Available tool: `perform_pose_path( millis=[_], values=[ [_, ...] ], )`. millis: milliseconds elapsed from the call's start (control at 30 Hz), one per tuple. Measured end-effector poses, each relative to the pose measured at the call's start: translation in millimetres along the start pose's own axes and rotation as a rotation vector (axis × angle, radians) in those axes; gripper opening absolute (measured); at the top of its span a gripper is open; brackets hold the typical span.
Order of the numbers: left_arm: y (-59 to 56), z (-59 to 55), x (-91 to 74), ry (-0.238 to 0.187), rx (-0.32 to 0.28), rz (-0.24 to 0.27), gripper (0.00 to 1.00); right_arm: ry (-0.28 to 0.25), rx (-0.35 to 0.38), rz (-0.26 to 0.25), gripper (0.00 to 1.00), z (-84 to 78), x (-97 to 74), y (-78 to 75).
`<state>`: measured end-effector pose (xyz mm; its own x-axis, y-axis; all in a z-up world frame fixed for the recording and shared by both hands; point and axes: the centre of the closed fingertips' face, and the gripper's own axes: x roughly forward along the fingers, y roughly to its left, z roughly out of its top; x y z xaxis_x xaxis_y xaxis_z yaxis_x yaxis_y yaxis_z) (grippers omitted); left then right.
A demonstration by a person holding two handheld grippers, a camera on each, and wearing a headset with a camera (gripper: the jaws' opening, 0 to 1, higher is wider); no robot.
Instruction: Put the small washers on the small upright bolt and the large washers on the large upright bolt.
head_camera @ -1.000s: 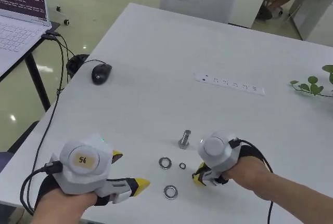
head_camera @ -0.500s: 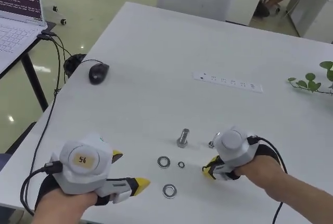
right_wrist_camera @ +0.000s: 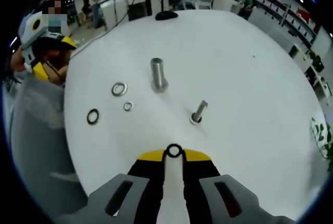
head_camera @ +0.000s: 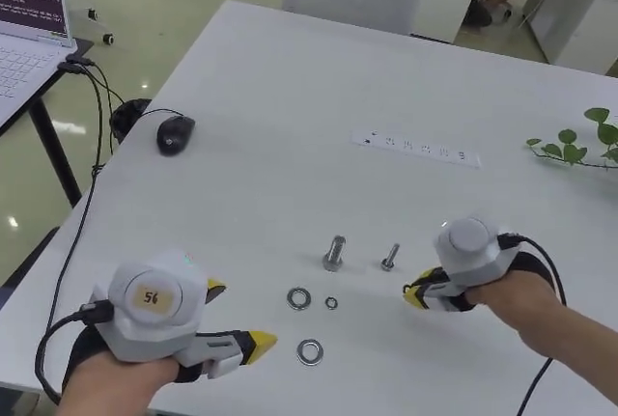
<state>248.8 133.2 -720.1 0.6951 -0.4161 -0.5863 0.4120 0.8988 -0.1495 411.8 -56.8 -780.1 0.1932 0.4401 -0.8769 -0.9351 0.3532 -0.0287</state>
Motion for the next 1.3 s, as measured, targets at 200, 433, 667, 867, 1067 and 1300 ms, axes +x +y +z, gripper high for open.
perform_pose_path(
  millis=[200, 433, 667, 867, 1067, 1300],
  values=[
    [3.3, 1.8, -1.0, -0.002, 0.003, 0.004, 0.56, -0.007, -0.013, -0.024, 0.13, 11.9, -5.7, -19.9],
    [5.2, 3.4, -1.0, -0.004, 0.003, 0.005, 0.56, -0.017, -0.043, -0.033, 0.13, 30.8, -7.5, -31.2],
    [8.1, 0.9, -4.7, -0.003, -0.005, 0.015, 0.56, -0.006, -0.09, -0.015, 0.13, 48.3, -2.2, -32.2],
    [10.5, -1.5, -7.9, -0.002, -0.014, 0.026, 0.56, 0.027, -0.149, -0.001, 0.13, 57.7, 4.2, -30.4],
    [12.6, -3.2, -10.3, -0.002, -0.023, 0.035, 0.56, 0.059, -0.166, 0.008, 0.13, 59.0, 9.3, -30.9],
    [13.9, -5.2, -10.7, 0.0, -0.03, 0.039, 0.56, 0.09, -0.184, 0.02, 0.13, 55.1, 11.1, -29.0]
  ],
)
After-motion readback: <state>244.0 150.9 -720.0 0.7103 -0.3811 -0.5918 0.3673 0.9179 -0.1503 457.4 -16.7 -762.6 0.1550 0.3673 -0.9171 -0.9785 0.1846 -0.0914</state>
